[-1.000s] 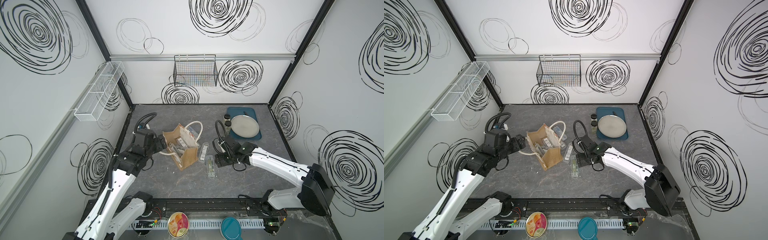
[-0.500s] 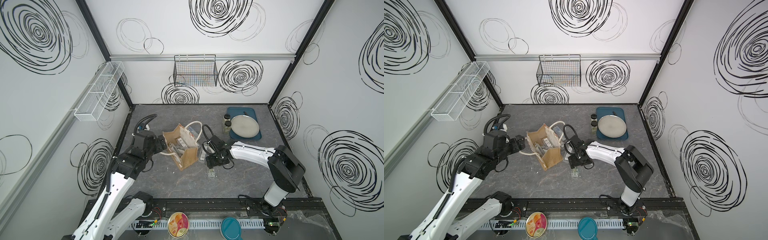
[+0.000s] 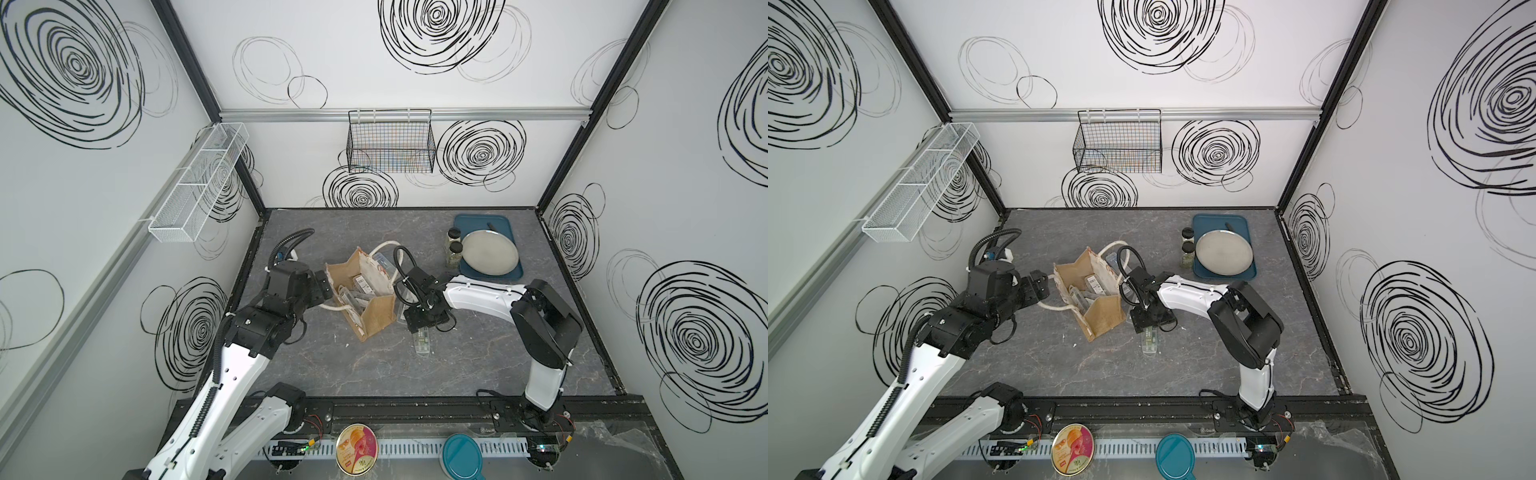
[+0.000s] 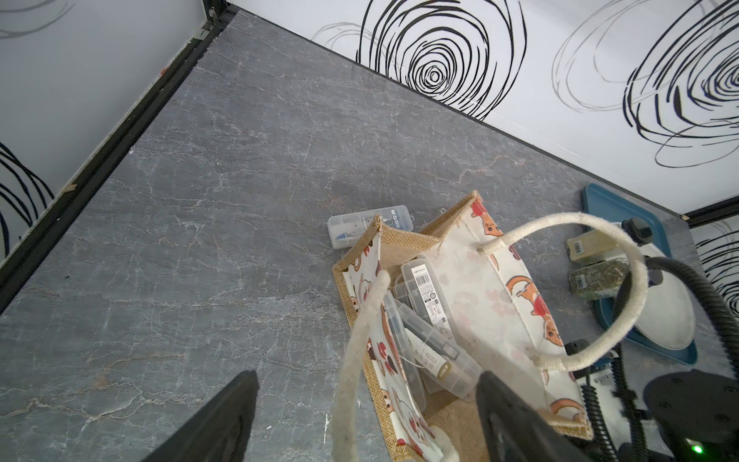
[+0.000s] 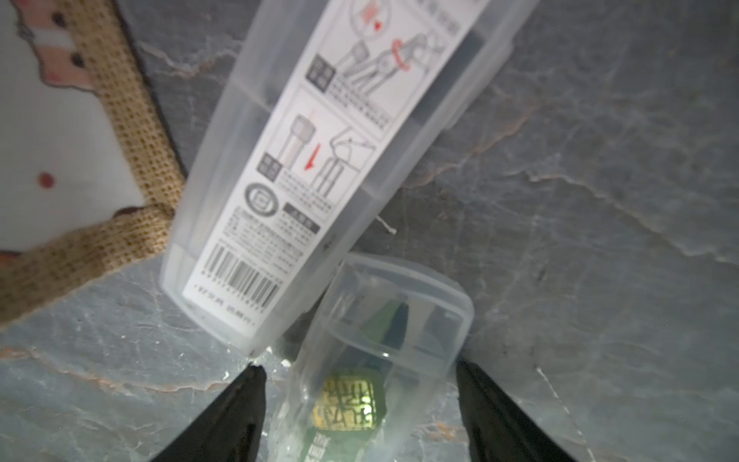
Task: Put the compass set into the canvas bag
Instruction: Pick up the compass set at the center of the board.
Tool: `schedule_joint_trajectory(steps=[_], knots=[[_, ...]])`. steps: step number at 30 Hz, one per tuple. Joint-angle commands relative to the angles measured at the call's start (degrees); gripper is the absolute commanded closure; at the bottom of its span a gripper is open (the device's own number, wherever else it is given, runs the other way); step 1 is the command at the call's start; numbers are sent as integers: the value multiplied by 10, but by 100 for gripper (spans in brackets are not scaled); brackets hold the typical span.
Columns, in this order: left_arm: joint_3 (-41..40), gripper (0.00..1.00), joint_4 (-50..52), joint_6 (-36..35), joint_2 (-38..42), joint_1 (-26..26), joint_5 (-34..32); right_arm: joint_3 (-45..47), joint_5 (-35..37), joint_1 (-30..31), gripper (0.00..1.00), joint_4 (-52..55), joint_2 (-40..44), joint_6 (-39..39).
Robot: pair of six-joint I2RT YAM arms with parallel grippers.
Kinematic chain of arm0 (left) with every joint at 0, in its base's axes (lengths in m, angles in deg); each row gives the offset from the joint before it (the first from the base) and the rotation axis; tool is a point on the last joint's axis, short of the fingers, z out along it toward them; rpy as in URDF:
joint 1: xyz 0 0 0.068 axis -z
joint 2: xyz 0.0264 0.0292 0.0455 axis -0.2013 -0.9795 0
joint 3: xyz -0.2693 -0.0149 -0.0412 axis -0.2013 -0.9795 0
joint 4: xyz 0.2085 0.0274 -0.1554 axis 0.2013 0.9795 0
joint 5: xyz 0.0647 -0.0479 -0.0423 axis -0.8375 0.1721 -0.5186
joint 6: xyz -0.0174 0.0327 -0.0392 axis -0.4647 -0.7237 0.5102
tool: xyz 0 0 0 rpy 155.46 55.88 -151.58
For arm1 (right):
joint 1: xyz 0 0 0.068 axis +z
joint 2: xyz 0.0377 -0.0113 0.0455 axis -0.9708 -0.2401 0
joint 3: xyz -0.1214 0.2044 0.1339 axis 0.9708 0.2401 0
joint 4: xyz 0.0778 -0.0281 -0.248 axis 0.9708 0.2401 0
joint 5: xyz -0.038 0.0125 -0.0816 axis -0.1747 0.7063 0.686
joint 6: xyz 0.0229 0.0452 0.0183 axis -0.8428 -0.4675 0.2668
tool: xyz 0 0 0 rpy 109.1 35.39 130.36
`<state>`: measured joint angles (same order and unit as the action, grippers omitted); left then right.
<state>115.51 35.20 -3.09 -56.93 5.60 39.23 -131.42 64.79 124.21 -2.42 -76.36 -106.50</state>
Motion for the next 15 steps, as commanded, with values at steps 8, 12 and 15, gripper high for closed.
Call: schedule_joint_trajectory(steps=[8,12,15], knots=[[-5,11,-1,3,8,1,-14,-2,16,-29,35,48,-7,24],[-4,11,2,2,5,1,-15,5,15,-51,38,41,1,51],[-3,11,-1,3,4,1,-13,1,6,-63,36,43,-2,66]])
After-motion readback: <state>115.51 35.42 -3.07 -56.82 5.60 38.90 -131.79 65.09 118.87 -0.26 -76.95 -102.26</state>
